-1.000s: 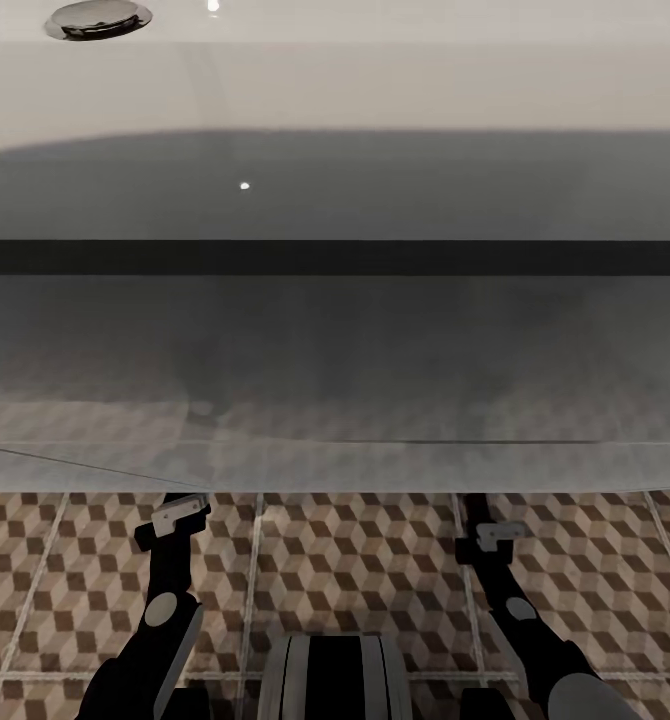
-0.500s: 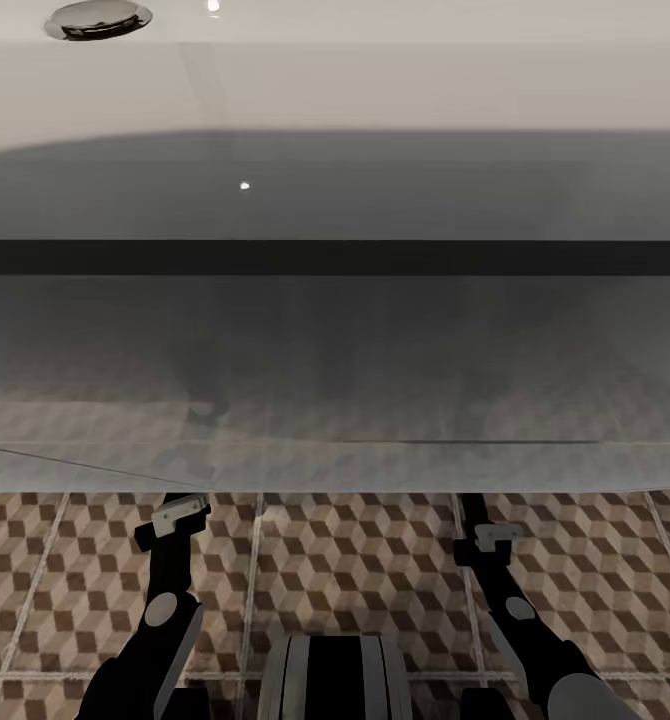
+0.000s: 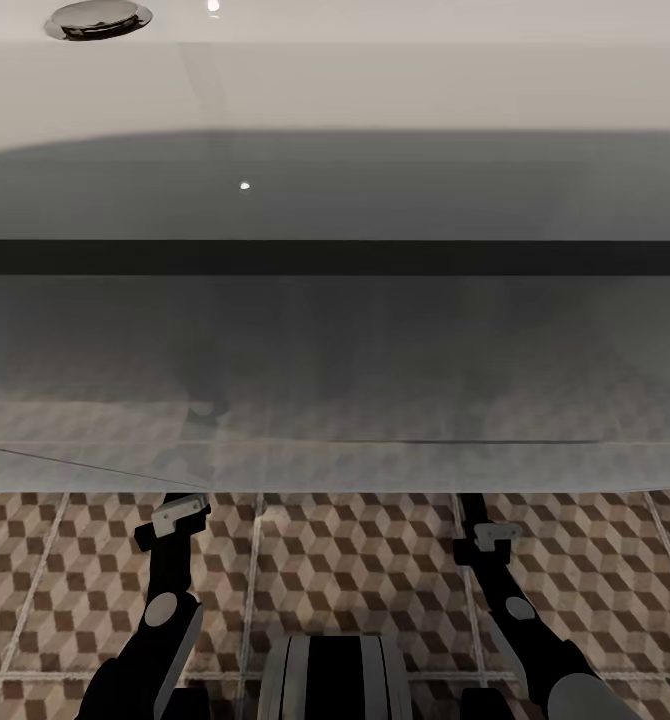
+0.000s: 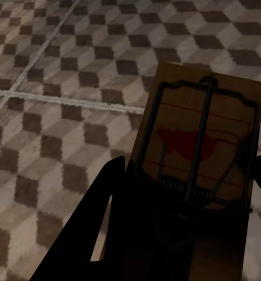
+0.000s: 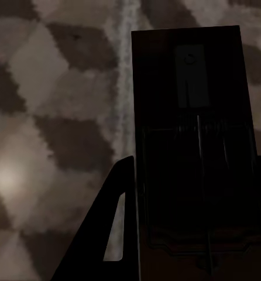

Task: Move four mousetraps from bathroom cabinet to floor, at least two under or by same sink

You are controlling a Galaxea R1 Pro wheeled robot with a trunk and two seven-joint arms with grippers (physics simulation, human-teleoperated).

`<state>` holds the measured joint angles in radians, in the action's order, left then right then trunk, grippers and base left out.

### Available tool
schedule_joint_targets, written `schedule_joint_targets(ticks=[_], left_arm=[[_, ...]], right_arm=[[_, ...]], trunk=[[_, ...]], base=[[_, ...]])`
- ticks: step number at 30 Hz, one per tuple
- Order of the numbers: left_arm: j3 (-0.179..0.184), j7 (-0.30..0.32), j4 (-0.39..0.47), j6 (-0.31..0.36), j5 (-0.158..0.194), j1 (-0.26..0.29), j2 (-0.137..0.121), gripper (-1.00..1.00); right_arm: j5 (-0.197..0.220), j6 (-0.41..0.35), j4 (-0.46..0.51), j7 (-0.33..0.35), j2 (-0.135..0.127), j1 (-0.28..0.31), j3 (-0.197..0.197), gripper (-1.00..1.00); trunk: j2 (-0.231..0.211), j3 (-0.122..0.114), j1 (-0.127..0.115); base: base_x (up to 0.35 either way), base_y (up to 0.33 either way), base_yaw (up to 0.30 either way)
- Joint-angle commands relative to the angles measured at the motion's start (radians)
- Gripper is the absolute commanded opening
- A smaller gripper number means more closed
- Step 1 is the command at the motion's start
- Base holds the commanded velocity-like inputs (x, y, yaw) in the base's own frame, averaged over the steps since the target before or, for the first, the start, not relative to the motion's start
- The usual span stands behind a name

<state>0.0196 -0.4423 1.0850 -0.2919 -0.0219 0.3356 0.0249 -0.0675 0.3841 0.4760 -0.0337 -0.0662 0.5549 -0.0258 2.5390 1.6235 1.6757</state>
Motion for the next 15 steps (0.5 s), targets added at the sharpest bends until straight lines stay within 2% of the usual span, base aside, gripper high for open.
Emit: schedule_joint_targets(ticks=[1,15], left_arm=[[0.002,-0.007,0.000,-0.001,-0.004,0.000,0.000,-1.00],[0.002,-0.007,0.000,-0.001,-0.004,0.000,0.000,-1.00]], right_arm=[[-0.006,0.003,-0.001,-0.002,0.000,0.000,-0.002,-1.00],[-0.005,0.003,0.000,-0.002,0.000,0.000,-0.003,-1.00]], trunk=[[0.000,0.000,0.000],[0.000,0.000,0.000]], base=[[0.000,0.000,0.000],[0.000,0.000,0.000]])
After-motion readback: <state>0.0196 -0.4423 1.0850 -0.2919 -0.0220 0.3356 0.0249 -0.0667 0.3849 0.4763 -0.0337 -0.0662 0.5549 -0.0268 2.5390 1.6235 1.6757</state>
